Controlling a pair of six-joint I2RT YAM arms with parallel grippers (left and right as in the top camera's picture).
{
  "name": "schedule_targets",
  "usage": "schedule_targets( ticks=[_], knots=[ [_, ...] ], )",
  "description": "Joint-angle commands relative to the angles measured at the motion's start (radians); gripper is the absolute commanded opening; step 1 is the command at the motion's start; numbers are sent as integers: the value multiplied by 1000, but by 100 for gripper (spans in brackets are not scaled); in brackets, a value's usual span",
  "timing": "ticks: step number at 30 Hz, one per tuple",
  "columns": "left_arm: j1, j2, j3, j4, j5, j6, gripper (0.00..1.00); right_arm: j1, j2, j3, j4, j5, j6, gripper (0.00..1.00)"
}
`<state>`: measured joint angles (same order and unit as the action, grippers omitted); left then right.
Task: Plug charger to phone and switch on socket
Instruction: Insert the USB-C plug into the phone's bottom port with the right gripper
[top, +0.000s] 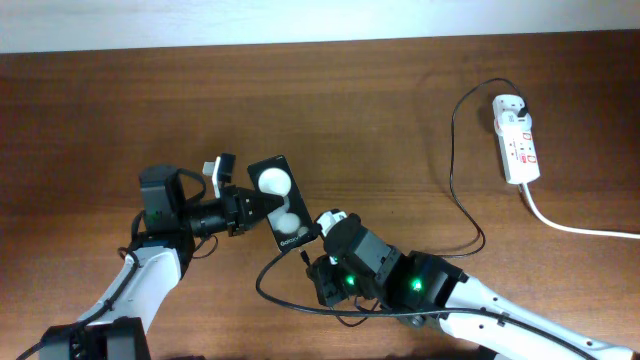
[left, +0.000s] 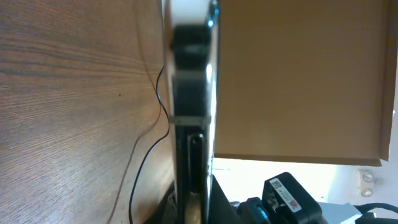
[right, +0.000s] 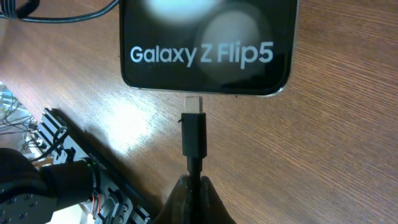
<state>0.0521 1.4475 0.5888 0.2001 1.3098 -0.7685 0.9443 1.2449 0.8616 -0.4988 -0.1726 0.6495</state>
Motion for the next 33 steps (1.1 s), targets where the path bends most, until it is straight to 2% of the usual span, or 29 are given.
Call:
schedule_targets(
  ticks=[1,13,25,33],
  knots=[
    [3,-6,5,9,37,-5,0,6,0,-6,7,20,14,4],
    [3,-6,5,9,71,-5,0,5,0,-6,47,40,15,4],
    [3,-6,5,9,71,-5,0,5,0,-6,33,125,97,4],
    [3,-6,5,8,124,-5,0,5,3,-6,116,166,92,4]
  ],
)
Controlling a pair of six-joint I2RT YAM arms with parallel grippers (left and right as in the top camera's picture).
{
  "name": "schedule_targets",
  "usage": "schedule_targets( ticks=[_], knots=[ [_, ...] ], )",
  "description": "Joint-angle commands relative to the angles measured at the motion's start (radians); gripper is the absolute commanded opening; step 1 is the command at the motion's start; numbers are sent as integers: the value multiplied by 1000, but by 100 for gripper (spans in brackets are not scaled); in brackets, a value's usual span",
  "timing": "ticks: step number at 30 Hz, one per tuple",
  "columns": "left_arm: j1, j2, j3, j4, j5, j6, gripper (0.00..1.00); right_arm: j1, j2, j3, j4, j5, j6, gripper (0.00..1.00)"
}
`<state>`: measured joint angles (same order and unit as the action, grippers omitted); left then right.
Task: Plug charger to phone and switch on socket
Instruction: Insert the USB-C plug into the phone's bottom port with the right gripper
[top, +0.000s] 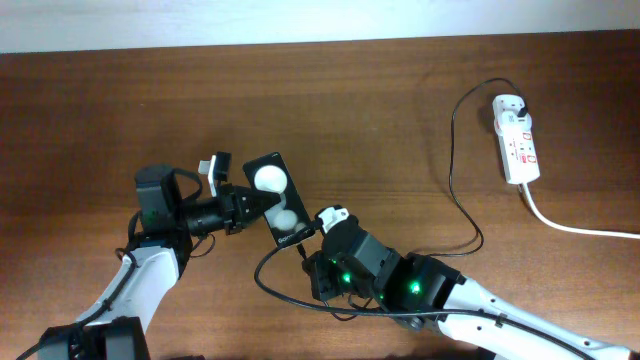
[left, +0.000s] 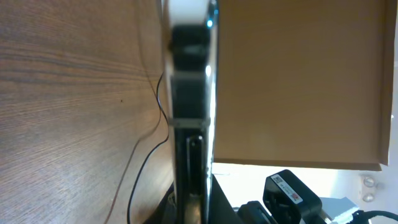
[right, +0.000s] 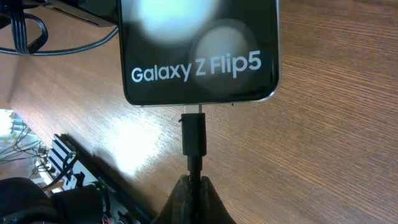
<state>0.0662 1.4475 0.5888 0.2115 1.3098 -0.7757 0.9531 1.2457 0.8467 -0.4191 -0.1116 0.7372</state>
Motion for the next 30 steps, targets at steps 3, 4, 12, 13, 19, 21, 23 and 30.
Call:
schedule_targets(
  ticks=[3,4,12,13,19,21,23,30],
  knots=[
    [-11,-6,5,-3,144,4,0,-4,2,9,68,127,-19,4],
    [-11,-6,5,-3,163,15,0,-4,2,9,89,128,-50,4],
    [-12,-6,-14,-3,264,76,0,-6,2,11,177,169,-95,4],
    [-12,-6,-32,-8,264,96,0,-6,2,23,177,169,-100,4],
    [-17,-19,-83,-11,264,96,0,-6,2,52,197,180,-131,4],
    [-45,-60,-83,-11,264,96,0,-6,2,52,216,180,-131,4],
    [-58,-102,-84,-12,264,96,0,-6,2,55,225,191,-132,4],
    [-58,-126,-118,-48,264,97,0,-6,2,73,254,203,-158,4]
  ],
)
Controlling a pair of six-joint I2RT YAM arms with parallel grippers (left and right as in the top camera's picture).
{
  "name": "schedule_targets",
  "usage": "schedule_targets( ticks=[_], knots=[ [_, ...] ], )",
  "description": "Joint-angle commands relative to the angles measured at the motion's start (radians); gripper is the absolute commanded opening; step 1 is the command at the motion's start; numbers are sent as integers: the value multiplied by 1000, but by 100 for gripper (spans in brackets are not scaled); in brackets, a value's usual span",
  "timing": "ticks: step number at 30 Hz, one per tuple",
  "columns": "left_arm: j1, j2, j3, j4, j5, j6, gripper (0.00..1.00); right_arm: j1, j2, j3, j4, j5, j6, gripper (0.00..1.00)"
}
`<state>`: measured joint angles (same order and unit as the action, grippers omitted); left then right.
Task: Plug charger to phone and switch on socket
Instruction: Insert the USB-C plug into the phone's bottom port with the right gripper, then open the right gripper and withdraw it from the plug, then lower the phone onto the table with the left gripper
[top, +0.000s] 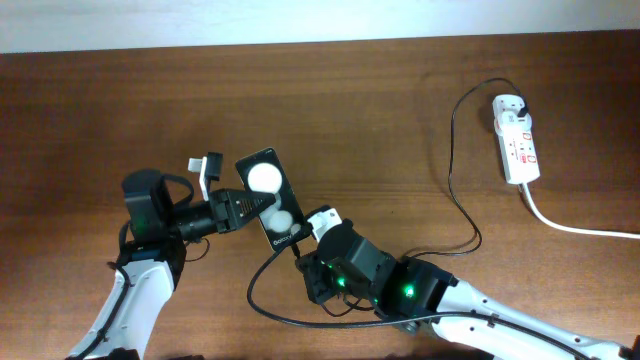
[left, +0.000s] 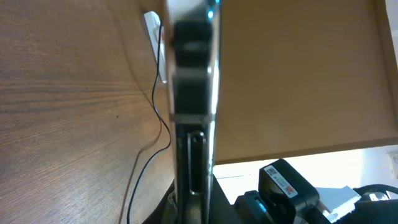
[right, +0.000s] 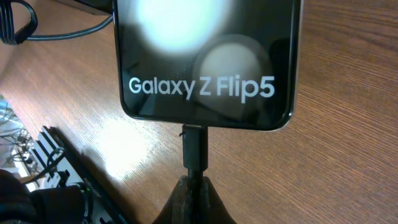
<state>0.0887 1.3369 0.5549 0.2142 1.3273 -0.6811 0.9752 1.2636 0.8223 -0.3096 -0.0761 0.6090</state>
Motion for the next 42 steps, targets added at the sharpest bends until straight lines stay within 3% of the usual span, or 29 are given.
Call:
schedule_targets(
  ticks=[1,3,8,10,17,26,32,36,40,42],
  knots=[
    [-80,-15,-90,-50,246,2,0,-28,-16,101,147,167,-30,4],
    [-80,-15,-95,-46,237,5,0,-28,-16,102,122,167,-29,6],
    [-79,-15,-95,-42,72,0,0,-28,-127,102,-31,167,-48,32],
    [-79,-15,-95,-42,6,1,0,-28,-210,102,-115,200,-98,47],
    [-80,-15,-95,401,93,1,0,-28,-464,102,-382,456,-104,77],
    [-109,-13,8,427,-139,-29,0,-28,-568,102,-448,492,-99,94],
    [-245,189,321,229,-217,49,0,-28,-568,102,-482,473,-83,99],
    [-316,509,656,-169,-194,279,0,-28,-571,108,-553,473,-42,99],
    [-322,692,797,-464,-294,476,0,-28,-591,113,-607,525,58,99],
    [-322,744,801,-527,-333,505,0,-28,-595,113,-613,530,58,99]
  ],
)
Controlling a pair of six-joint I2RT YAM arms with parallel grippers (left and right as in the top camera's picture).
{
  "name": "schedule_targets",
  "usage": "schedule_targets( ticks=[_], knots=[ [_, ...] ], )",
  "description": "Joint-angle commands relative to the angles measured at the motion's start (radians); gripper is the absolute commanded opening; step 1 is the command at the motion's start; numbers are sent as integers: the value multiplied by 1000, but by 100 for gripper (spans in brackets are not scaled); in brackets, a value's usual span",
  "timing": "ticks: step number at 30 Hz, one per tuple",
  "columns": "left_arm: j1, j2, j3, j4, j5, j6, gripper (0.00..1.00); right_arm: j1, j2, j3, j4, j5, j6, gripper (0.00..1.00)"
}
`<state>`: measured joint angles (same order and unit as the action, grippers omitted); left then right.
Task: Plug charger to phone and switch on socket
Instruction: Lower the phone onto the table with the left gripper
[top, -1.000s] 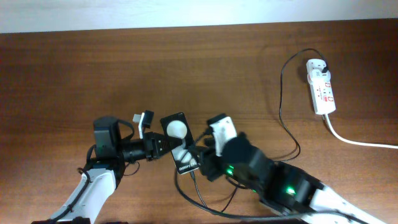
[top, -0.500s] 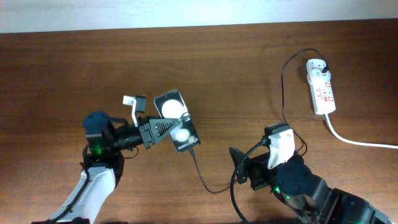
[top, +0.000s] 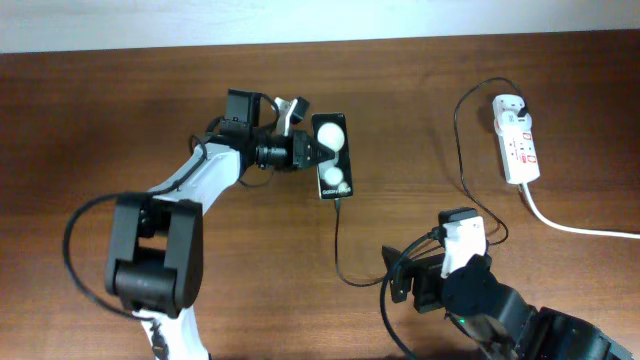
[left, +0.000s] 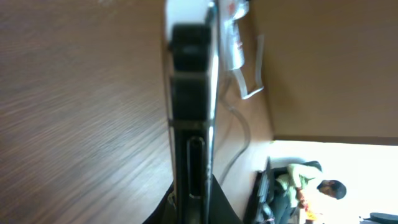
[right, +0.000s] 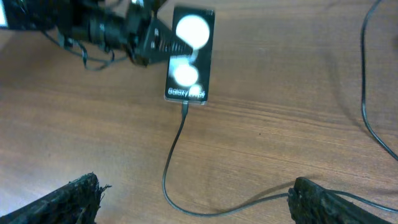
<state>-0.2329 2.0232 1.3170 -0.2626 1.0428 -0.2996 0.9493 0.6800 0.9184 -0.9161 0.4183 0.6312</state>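
Note:
The black phone (top: 332, 158) faces up at mid-table, and my left gripper (top: 303, 152) is shut on its left edge. In the left wrist view only the phone's thin edge (left: 189, 93) shows, held in my left gripper (left: 189, 202). The black charger cable (top: 337, 240) is plugged into the phone's near end and curves off right toward the white socket strip (top: 517, 140). My right gripper (right: 199, 199) stands wide open at the table's front, well short of the phone (right: 189, 56). The cable (right: 171, 168) lies on the wood between its fingertips (right: 74, 198).
The strip's white mains lead (top: 575, 228) runs off the right edge. A black plug (top: 521, 103) sits in the strip's far end. A loop of cable (top: 460, 170) lies between the phone and the strip. The left arm (top: 190, 190) stretches across the left half of the table.
The right gripper has let go of the charger plug, opened wide and now sits back at the table's front. The left gripper has moved the phone, cable attached, farther back and to the right.
At first the right gripper held the plug just short of the phone's port while the left gripper held the phone. Then the plug's tip met the port, then it was seated. Now the cable stays in the phone with the right gripper off it.

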Motion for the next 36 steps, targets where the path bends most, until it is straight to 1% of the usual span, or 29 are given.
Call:
schedule_targets(
  ticks=[1,4,7,9,12,18,22,24,26,29,30,31,33,34,36],
  knots=[
    [0,74,39,-64,-58,124,0,-2,-11,17,-10,35,36,99],
    [0,161,39,-111,-61,122,0,-2,-11,17,-12,35,36,99],
    [0,190,39,-136,-70,122,0,-2,-11,17,-12,35,36,99],
    [0,190,39,-156,-84,122,6,-2,-11,17,-12,35,36,98],
    [0,190,39,-215,-174,122,10,-2,-11,17,-12,35,36,99],
    [0,190,39,-226,-204,122,16,-2,-11,17,-12,31,37,99],
    [0,190,39,-241,-283,122,20,-2,-11,17,-12,30,37,99],
    [0,190,39,-249,-293,122,22,-2,-11,17,-12,31,37,99],
    [0,190,39,-249,-293,122,29,-2,-11,17,-13,31,37,99],
    [0,190,39,-264,-336,122,36,-2,-11,17,-13,31,37,99],
    [0,190,39,-272,-338,122,44,-2,-11,17,-13,31,37,99],
    [0,190,39,-274,-338,122,48,-2,-11,17,-13,31,37,99],
    [0,190,39,-274,-338,122,59,-2,-11,17,-13,30,37,99],
    [0,190,39,-274,-338,122,61,-2,-11,17,-13,23,36,99],
    [0,190,39,-274,-338,122,71,-2,-11,17,-20,19,37,99]
  ],
)
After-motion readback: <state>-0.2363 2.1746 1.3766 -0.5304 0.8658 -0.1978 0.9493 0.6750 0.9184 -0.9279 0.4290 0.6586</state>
